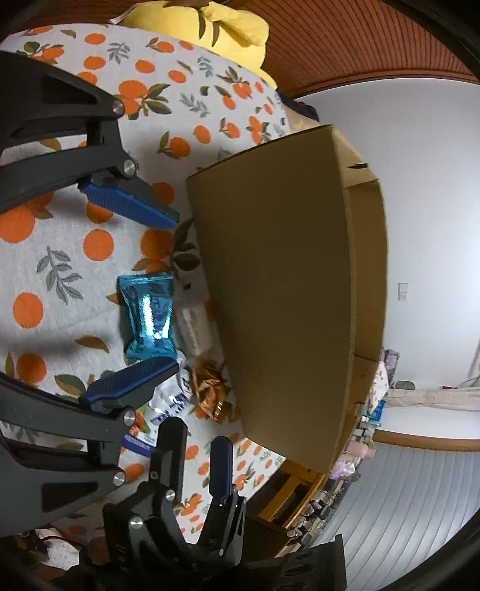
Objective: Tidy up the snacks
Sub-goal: 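Move the left tool to the blue candy wrapper while the right tool approaches the white duck-gizzard pouch, then grasp the blue candy wrapper with the left tool while the right tool grasps the white duck-gizzard pouch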
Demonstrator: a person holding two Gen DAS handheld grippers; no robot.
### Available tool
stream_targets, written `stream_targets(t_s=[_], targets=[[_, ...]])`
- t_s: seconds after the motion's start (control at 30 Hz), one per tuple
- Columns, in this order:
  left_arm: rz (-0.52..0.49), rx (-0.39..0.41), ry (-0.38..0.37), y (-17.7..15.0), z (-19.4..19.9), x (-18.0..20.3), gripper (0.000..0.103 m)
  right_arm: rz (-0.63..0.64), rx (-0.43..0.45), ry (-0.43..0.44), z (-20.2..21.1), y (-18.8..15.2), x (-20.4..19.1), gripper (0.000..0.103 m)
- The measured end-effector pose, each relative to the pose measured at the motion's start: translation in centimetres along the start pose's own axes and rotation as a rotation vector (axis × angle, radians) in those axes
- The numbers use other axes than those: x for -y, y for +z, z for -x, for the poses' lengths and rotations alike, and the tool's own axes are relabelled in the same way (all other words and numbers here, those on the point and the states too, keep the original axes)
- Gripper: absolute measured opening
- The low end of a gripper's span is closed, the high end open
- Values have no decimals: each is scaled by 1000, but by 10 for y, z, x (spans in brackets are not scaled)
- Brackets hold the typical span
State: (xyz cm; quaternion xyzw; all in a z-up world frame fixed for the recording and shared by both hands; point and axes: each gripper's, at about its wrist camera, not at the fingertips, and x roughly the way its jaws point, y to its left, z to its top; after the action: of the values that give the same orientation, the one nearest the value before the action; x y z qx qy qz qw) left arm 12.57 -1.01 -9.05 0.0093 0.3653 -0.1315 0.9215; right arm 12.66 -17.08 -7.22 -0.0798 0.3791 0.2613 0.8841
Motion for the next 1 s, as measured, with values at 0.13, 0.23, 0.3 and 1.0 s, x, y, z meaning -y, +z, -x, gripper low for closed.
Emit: stream_targets(t_s=[0.13,0.23,0.3,1.0], targets=[[10,-34,-6,-3,-9,-5,72,-11,-34,8,-15,-3,1,65],[30,-66,-37,-4,-14,-9,72,-35,-57,31,-24,-2,2,65],[32,-75,-46,-4,-16,-10,72,-44,-69,29,-27,-2,3,65],[10,-109,-96,3,-27,-5,72,77,-108,-83,-31,-15,-14,62]])
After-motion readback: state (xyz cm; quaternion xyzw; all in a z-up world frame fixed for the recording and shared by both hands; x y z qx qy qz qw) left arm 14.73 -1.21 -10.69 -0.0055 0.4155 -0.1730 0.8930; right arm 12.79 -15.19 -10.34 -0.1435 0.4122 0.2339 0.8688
